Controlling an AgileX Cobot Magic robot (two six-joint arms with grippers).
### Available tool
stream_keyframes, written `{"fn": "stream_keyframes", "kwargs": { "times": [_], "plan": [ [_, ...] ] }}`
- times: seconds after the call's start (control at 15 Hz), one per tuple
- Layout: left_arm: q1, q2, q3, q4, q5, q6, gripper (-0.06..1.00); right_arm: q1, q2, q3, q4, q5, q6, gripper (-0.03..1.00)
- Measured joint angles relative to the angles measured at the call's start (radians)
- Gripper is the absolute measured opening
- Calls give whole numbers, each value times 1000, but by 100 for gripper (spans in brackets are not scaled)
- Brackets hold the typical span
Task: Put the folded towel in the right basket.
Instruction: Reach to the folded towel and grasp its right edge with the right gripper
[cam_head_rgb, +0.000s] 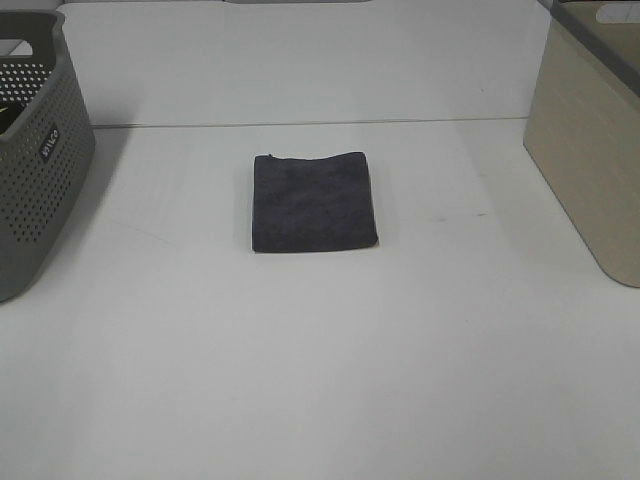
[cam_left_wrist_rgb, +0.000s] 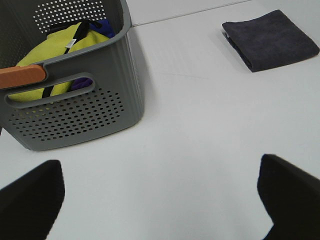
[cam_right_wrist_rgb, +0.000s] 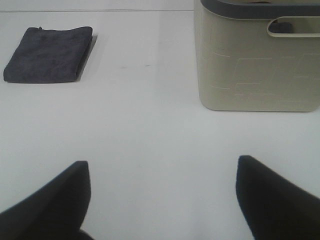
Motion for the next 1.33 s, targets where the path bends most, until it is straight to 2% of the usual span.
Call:
{"fn": "stream_keyframes", "kwargs": {
  "times": [1.33],
  "plan": [
    [0,0,0,0,0,0,99,0,0,0,0,0,0,75]
  ]
}}
